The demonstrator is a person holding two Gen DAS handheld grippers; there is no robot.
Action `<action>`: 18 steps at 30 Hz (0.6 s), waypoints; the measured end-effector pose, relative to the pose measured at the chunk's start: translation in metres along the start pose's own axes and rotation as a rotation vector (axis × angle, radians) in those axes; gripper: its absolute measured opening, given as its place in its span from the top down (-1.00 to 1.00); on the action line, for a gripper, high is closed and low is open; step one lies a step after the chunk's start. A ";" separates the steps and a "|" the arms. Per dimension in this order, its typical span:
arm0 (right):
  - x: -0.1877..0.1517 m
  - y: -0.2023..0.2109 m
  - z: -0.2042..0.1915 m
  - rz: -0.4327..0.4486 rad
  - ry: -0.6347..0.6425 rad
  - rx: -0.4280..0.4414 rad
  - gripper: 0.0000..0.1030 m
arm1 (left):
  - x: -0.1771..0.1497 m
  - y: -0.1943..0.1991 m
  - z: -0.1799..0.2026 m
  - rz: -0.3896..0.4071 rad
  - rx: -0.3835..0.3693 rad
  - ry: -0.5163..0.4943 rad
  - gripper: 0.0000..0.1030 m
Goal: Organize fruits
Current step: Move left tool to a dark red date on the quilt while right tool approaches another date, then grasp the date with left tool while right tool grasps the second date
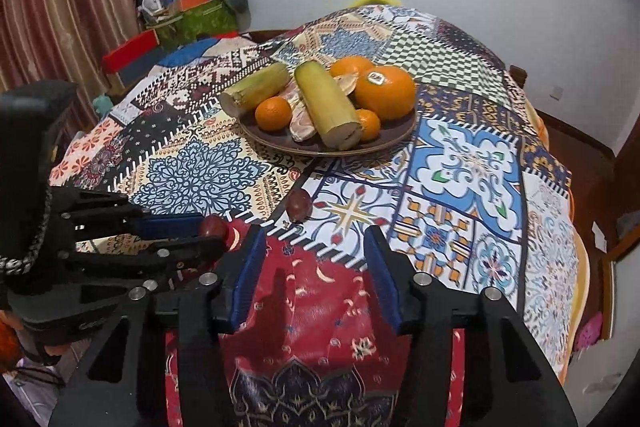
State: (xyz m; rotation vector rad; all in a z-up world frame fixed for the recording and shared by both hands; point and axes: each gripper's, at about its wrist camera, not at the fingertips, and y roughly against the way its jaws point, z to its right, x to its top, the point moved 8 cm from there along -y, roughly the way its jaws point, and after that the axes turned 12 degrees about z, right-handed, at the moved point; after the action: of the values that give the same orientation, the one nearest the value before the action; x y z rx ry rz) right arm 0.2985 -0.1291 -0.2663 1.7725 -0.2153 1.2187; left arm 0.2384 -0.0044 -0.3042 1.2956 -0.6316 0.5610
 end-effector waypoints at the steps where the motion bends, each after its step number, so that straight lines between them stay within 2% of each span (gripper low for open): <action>1: 0.001 -0.002 -0.001 -0.003 0.001 0.001 0.10 | 0.001 0.002 -0.001 0.006 0.004 -0.003 0.56; 11: 0.002 -0.029 -0.011 -0.046 0.008 0.021 0.26 | 0.021 0.024 -0.030 0.084 0.035 0.027 0.57; 18: -0.001 -0.049 -0.007 -0.106 0.002 0.021 0.54 | 0.022 0.025 -0.049 0.092 0.050 0.064 0.56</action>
State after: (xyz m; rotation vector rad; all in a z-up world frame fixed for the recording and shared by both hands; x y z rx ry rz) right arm 0.3225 -0.0978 -0.2955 1.7784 -0.1063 1.1507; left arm 0.2418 0.0489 -0.2789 1.2944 -0.6296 0.6951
